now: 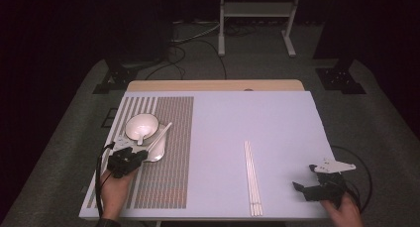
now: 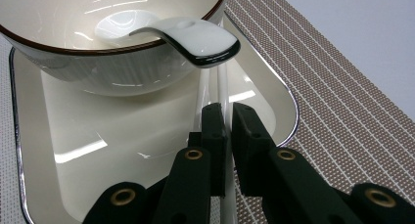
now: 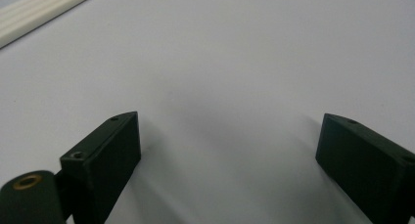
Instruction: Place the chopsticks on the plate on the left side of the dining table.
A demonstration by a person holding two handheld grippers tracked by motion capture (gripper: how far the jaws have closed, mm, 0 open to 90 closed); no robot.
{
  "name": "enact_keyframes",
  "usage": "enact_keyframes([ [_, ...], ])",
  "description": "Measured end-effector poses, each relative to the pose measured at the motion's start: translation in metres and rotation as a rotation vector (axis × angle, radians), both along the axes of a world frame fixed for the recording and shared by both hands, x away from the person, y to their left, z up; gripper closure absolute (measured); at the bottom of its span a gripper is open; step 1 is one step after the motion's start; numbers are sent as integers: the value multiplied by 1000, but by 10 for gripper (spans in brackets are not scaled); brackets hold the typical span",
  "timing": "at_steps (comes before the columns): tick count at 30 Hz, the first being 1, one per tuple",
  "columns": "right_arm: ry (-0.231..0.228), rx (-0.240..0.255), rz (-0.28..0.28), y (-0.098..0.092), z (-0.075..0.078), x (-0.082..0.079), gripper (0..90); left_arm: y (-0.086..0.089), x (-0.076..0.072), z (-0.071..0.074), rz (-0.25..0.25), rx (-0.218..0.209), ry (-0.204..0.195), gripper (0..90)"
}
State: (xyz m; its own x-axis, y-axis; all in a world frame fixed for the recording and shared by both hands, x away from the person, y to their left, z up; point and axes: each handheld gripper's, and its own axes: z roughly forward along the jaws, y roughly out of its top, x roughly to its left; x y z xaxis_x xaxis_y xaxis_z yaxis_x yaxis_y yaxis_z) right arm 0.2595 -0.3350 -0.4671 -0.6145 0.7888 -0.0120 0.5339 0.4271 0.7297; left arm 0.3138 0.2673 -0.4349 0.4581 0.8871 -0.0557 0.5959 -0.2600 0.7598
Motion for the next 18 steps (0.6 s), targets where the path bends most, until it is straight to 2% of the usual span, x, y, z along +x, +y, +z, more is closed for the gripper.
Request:
enact_keyframes([
  [4,1,0,-1,0,0,0,79,1,0,0,1,-1,-2,838],
  [13,0,0,0,0,0,0,79,5,-5,6,8,-40,-28,824],
  [18,1,0,-1,0,0,0,80,3,-15,12,0,-56,-48,755],
])
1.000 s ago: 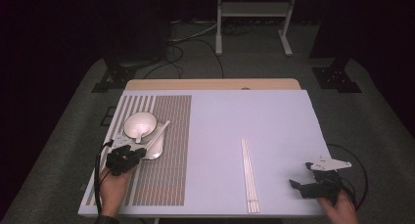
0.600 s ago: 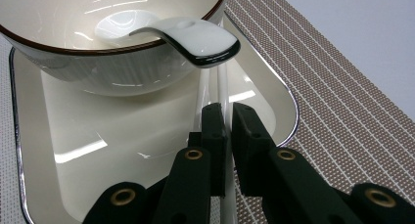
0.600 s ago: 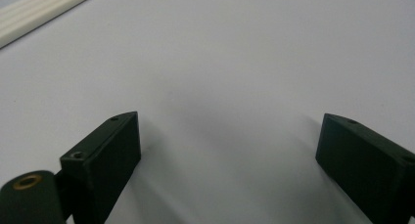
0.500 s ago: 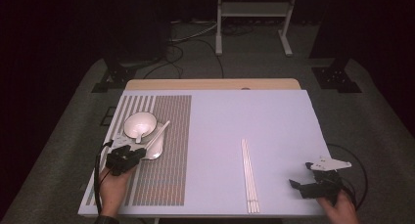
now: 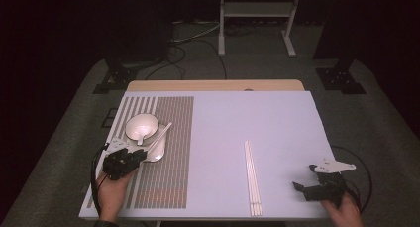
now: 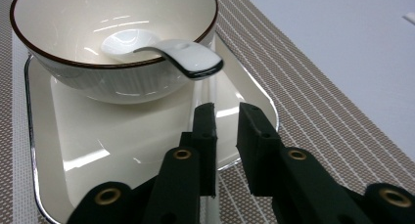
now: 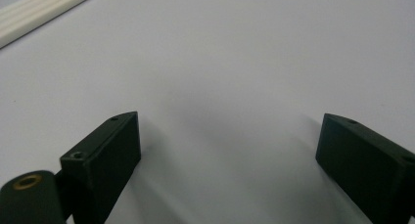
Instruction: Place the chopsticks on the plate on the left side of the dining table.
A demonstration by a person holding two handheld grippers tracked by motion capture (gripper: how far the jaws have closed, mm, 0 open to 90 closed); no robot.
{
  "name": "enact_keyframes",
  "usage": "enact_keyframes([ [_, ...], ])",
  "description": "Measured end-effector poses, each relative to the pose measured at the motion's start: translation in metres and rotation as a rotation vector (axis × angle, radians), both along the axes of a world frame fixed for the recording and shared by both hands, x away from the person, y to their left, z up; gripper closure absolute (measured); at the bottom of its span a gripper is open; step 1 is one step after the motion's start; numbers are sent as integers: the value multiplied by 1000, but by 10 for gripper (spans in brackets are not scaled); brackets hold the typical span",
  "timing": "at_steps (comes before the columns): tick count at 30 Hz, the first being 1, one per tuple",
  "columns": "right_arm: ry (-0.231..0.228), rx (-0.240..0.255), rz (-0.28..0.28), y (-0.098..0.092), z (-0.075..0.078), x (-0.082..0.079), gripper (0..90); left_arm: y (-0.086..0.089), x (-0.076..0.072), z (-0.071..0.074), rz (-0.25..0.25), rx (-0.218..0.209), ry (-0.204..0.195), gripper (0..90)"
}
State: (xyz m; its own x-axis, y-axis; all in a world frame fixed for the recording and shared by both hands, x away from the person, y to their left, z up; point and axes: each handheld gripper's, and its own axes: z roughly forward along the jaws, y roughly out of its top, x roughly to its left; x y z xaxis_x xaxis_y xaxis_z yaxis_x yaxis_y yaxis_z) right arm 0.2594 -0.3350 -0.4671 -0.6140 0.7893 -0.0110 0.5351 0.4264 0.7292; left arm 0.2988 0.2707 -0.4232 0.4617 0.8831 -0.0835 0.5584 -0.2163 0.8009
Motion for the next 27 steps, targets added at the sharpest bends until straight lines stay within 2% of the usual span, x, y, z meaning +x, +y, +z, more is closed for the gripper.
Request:
enact_keyframes([
  [2,-1,0,1,0,0,0,80,-1,-3,1,4,-9,-2,719],
  [6,0,0,0,0,0,0,80,-9,-9,3,0,-19,5,579],
  [15,0,0,0,0,0,0,80,-37,-19,2,-15,7,2,280],
  [21,-1,0,0,0,0,0,80,-52,-26,-1,-36,31,13,138],
  [25,-1,-1,0,0,0,0,80,-61,-31,-5,-35,45,56,11],
  [27,-1,-1,0,0,0,0,80,-64,-33,-7,-29,54,59,0],
])
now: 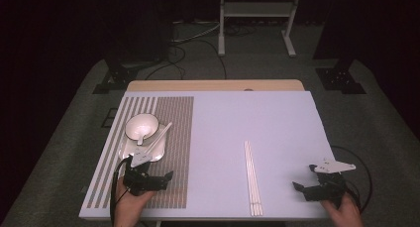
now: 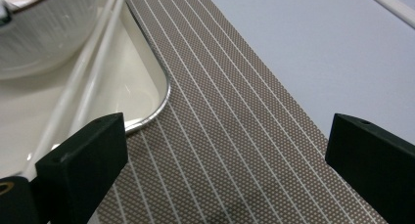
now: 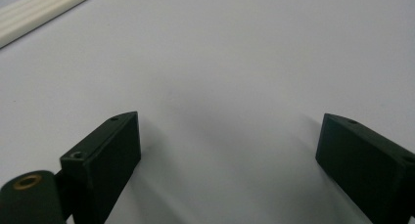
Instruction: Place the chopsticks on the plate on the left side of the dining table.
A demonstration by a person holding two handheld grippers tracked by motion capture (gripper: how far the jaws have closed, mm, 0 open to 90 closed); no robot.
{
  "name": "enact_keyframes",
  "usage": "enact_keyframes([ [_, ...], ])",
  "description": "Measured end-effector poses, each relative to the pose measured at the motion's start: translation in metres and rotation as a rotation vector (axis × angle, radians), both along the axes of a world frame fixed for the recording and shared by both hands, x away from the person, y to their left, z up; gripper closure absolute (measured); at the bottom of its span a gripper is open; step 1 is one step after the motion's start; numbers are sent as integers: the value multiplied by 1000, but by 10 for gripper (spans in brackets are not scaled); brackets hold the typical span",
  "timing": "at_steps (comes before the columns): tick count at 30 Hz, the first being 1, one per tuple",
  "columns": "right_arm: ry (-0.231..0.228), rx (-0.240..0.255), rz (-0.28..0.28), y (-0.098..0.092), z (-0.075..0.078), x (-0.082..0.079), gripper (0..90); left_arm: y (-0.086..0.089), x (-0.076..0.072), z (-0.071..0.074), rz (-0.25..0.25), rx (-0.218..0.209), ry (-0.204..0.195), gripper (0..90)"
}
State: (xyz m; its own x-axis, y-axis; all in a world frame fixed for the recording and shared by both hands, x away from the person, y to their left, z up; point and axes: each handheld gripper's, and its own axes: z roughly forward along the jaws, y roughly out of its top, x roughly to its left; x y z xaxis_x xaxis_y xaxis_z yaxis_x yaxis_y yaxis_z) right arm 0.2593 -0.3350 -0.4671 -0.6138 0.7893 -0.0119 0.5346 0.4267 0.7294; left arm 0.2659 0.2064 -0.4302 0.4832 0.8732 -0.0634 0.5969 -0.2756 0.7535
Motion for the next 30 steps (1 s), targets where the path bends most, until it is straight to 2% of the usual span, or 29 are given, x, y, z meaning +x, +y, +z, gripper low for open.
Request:
enact_keyframes([
  [3,1,1,0,0,0,0,80,-3,-3,-2,1,11,1,0],
  [9,0,0,0,0,0,0,79,-2,0,-10,10,32,37,0],
  [18,0,0,0,0,0,0,80,9,5,-15,50,34,63,0],
  [30,1,0,0,0,0,0,80,23,8,-15,93,26,59,0],
])
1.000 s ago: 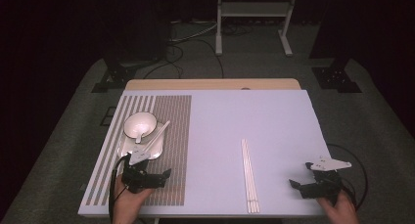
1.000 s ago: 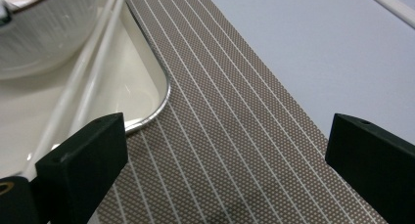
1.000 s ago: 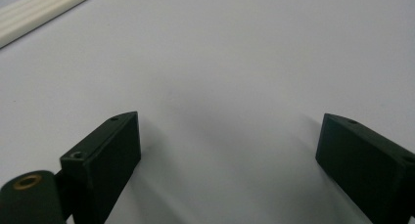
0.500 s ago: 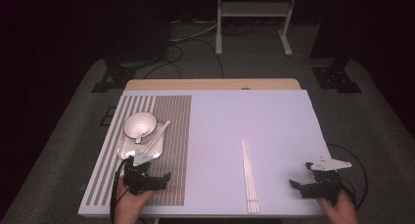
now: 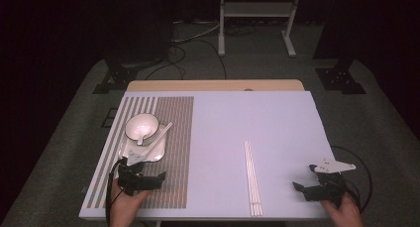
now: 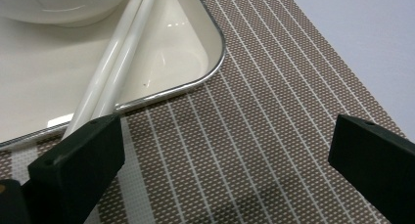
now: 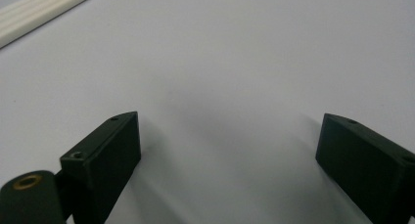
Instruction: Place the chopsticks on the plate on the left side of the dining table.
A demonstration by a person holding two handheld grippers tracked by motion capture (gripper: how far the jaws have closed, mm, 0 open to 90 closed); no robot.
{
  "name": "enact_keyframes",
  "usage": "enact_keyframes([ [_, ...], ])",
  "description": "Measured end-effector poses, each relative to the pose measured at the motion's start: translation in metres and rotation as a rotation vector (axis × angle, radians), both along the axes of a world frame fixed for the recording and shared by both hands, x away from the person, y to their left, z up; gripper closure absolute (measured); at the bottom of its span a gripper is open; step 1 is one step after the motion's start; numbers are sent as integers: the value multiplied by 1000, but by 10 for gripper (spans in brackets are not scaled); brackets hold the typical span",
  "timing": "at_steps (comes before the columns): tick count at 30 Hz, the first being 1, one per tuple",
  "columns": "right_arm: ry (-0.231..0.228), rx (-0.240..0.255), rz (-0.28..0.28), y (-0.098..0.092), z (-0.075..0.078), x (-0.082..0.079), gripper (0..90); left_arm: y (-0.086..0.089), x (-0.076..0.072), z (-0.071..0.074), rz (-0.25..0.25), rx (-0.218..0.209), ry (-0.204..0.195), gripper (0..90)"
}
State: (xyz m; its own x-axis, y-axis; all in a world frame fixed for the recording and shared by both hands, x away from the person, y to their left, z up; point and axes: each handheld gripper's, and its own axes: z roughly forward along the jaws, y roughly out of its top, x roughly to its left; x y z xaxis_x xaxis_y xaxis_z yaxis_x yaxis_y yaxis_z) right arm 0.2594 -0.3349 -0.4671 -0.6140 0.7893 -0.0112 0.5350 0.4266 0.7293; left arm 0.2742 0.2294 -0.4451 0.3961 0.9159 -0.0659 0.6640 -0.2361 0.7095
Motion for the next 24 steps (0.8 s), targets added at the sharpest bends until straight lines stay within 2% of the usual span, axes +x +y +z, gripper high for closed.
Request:
enact_keyframes([
  [10,0,0,0,0,0,0,80,10,1,0,31,-9,-8,0],
  [24,-1,0,1,0,0,0,80,25,3,2,74,0,-28,0],
])
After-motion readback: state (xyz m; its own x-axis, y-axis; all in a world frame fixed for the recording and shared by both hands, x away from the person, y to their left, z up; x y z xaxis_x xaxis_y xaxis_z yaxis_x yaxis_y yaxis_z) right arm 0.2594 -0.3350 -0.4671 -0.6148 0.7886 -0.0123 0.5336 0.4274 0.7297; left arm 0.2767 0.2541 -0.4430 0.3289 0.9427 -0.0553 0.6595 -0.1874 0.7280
